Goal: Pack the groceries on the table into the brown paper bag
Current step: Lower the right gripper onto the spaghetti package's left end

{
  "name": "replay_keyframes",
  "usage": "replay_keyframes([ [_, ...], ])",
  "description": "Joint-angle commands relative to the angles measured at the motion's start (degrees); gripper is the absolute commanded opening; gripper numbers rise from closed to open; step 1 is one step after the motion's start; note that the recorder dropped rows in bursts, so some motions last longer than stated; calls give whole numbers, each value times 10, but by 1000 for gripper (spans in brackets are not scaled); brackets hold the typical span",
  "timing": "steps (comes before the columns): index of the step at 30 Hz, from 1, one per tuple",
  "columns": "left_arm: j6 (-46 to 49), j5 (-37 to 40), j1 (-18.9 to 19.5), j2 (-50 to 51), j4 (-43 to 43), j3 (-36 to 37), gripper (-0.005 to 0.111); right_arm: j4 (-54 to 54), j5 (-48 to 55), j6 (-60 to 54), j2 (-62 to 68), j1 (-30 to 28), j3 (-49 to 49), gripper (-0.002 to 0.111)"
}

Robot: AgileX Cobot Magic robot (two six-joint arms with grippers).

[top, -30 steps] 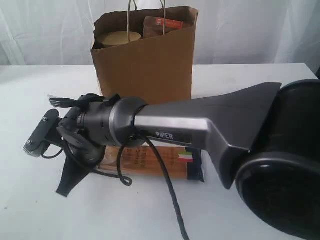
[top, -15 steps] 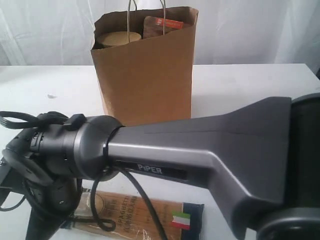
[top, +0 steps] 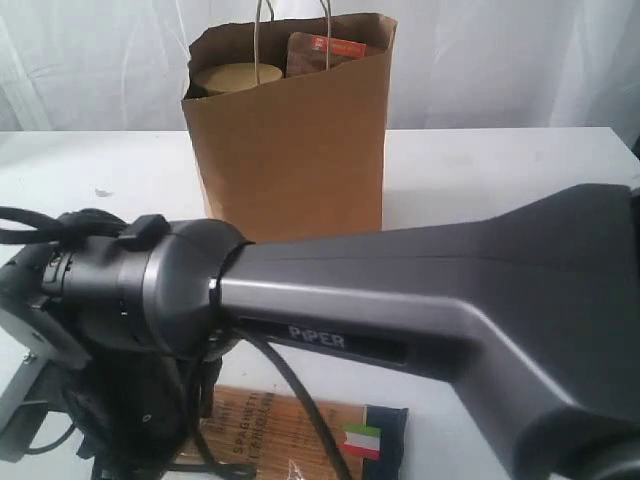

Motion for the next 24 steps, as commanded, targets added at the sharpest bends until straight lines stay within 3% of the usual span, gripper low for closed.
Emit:
replay_keyframes([
  [1,1,-4,-3,-2,3,3,0,23,-24,-16,-43,-39,0,82],
  [4,1,-4,-3,-2,3,3,0,195,0,-172,-47,-132,0,82],
  [7,1,-4,-3,-2,3,3,0,214,-31,-167,-42,-178,0,81],
  [17,1,-4,-3,-2,3,3,0,219,-65,-173,-23,-181,0,83],
  [21,1,-4,-3,-2,3,3,0,219,-66,-172,-19,-181,0,102],
  [24,1,-4,-3,-2,3,3,0,219,-61,-172,-19,-181,0,105],
])
